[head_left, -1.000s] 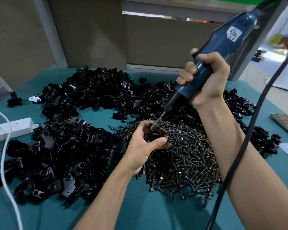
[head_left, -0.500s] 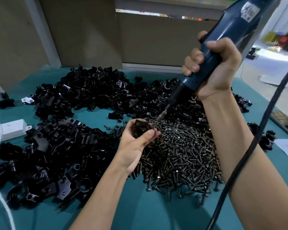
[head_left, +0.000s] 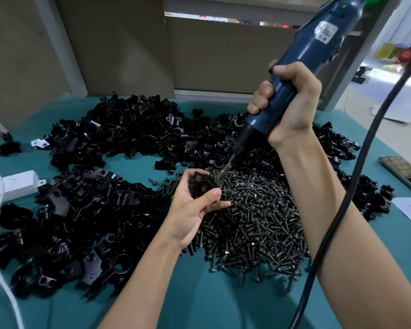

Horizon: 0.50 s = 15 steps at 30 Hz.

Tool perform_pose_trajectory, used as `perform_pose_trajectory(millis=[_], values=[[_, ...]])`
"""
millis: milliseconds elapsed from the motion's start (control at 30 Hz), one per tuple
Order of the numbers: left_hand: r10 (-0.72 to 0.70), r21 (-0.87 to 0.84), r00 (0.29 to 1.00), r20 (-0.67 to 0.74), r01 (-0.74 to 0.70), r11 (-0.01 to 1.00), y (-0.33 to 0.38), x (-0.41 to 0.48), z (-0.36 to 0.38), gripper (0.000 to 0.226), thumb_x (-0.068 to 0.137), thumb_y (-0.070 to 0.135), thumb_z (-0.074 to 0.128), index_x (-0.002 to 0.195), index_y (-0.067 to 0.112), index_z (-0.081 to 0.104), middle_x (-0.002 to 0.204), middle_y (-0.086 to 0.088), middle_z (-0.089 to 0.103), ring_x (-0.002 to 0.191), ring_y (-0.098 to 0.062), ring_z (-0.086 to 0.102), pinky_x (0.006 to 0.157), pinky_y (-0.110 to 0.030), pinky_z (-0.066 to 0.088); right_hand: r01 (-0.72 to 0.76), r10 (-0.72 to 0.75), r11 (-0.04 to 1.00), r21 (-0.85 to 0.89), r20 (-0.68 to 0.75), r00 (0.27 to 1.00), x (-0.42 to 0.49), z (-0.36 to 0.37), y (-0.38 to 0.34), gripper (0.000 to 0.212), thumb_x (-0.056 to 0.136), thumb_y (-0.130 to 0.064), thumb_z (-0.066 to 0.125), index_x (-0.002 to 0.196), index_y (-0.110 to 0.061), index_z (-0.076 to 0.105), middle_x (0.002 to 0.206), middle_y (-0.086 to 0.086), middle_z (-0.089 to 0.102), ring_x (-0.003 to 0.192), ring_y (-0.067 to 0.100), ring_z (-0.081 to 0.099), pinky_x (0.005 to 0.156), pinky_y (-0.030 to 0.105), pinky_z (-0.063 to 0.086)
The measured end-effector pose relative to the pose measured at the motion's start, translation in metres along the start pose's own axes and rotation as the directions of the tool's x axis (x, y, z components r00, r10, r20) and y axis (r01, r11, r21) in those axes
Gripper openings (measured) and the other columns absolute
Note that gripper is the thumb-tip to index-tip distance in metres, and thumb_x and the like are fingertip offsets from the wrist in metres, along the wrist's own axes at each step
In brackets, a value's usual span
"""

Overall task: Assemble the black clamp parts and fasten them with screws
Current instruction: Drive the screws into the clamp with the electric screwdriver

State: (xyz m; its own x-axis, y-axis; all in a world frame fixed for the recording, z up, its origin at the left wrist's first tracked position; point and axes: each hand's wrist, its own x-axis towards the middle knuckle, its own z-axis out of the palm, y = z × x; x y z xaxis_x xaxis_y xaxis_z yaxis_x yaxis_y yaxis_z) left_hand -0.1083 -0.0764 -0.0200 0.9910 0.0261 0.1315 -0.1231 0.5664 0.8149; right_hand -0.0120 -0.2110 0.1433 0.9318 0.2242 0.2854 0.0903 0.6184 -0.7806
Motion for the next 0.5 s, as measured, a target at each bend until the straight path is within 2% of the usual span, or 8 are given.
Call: perform_pose_trajectory(millis=[200,333,500], values=[[0.007,0.028,1.000,-0.003,-0.007,1.000,0.0013,-0.0004,-0.0012,0.042,0.077,-0.002,0.077,0.109,0.011,0.052,0.081,-0.002,0.054,0.071,-0.012,0.064,0.071,-0.032,0.060,-0.008,0.008,1.000,-0.025,-0.024,1.000,0.0016,0.0024,0.0014,0.011,0.071,-0.017,0.056,0.075,-0.015,0.046,0.052,-0.001,0.043,0.042,0.014,0.037,0.045,0.022,0.036],[0.014,0.041,1.000,0.006,-0.015,0.999,0.0024,-0.0009,-0.0015,0.042,0.074,-0.001,0.074,0.107,0.012,0.053,0.080,-0.001,0.056,0.072,-0.013,0.064,0.072,-0.034,0.060,-0.012,0.011,0.999,-0.040,-0.038,0.999,0.0019,0.0033,0.0047,0.011,0.075,-0.015,0.054,0.071,-0.016,0.044,0.052,-0.001,0.044,0.042,0.014,0.038,0.045,0.022,0.037],[0.018,0.055,1.000,0.007,-0.019,0.998,0.0019,-0.0005,-0.0035,0.042,0.074,-0.001,0.074,0.107,0.011,0.052,0.076,0.004,0.057,0.073,-0.014,0.063,0.071,-0.034,0.060,-0.029,0.027,0.999,-0.036,-0.067,0.997,0.0026,0.0024,0.0068,0.013,0.069,-0.017,0.057,0.070,-0.017,0.044,0.052,0.000,0.043,0.042,0.014,0.037,0.045,0.022,0.037]])
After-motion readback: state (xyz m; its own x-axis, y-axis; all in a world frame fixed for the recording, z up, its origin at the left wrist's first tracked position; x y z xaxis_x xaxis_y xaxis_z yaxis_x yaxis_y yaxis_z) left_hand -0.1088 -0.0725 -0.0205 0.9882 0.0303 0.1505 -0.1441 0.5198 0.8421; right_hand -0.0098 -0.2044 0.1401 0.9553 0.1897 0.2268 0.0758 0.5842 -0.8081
